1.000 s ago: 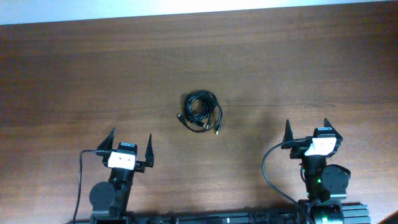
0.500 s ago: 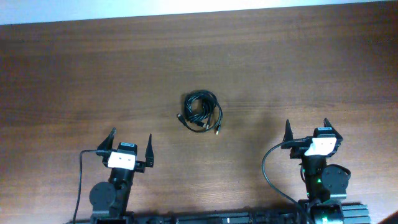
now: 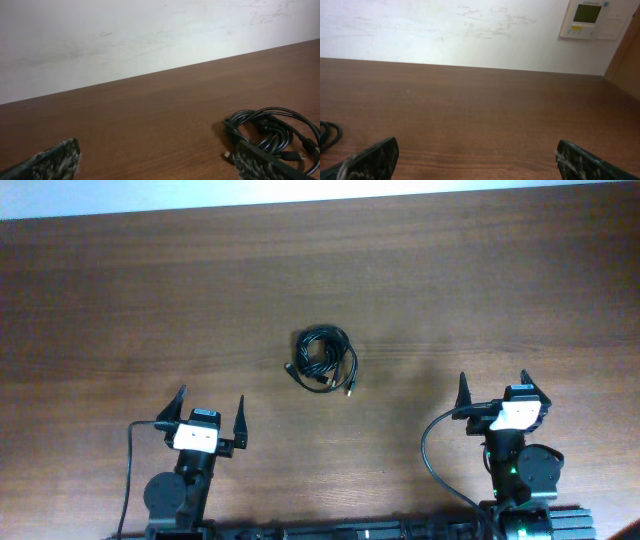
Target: Untangle cables
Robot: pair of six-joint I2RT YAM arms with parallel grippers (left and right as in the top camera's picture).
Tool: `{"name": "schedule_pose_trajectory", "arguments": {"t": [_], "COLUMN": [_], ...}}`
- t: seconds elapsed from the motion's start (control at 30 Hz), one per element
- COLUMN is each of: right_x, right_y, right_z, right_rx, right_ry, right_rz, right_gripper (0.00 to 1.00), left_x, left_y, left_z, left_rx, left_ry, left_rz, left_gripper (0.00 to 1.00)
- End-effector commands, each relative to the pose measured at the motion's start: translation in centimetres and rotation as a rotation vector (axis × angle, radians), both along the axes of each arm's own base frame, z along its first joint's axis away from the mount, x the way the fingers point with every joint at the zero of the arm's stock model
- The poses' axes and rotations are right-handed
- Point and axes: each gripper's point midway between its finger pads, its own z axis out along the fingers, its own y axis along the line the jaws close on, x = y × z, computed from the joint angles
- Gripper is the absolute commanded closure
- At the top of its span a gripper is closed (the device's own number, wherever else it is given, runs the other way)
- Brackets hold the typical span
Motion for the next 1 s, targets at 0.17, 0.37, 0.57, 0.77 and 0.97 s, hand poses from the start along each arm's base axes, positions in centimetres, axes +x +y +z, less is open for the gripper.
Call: {"name": "schedule_pose_trajectory", "arguments": {"t": [0.17, 0.37, 0.57, 0.77, 0.97], "right_x": [0.0, 0.0, 0.0, 0.0, 0.0], "right_y": [-0.1, -0.1, -0.1, -0.1, -0.1], "right_z": [-0.2, -0.2, -0.2, -0.2, -0.2], "right_rx": [0.003, 0.004, 0.004, 0.004, 0.004], "right_ry": [0.000, 0.000, 0.000, 0.000, 0.000], "right_rz": [-0.005, -0.005, -0.005, -0.005, -0.005], "right_gripper": [0.01, 0.01, 0.01, 0.01, 0.01], "left_x": [-0.1, -0.2, -0.5, -1.5, -1.5], "left_y": [-0.3, -0.3, -0.3, -0.2, -0.2], "left_z": [0.0, 0.9, 3.2, 4.6, 6.0], "left_rx": [-0.006, -0.071, -0.073, -0.071, -0.078], "left_ry": [-0.002, -0.010, -0.046, 0.001, 0.072], "left_rz": [-0.015, -0.012, -0.013, -0.011, -0.008], "left_gripper": [0.01, 0.01, 0.01, 0.01, 0.01]}}
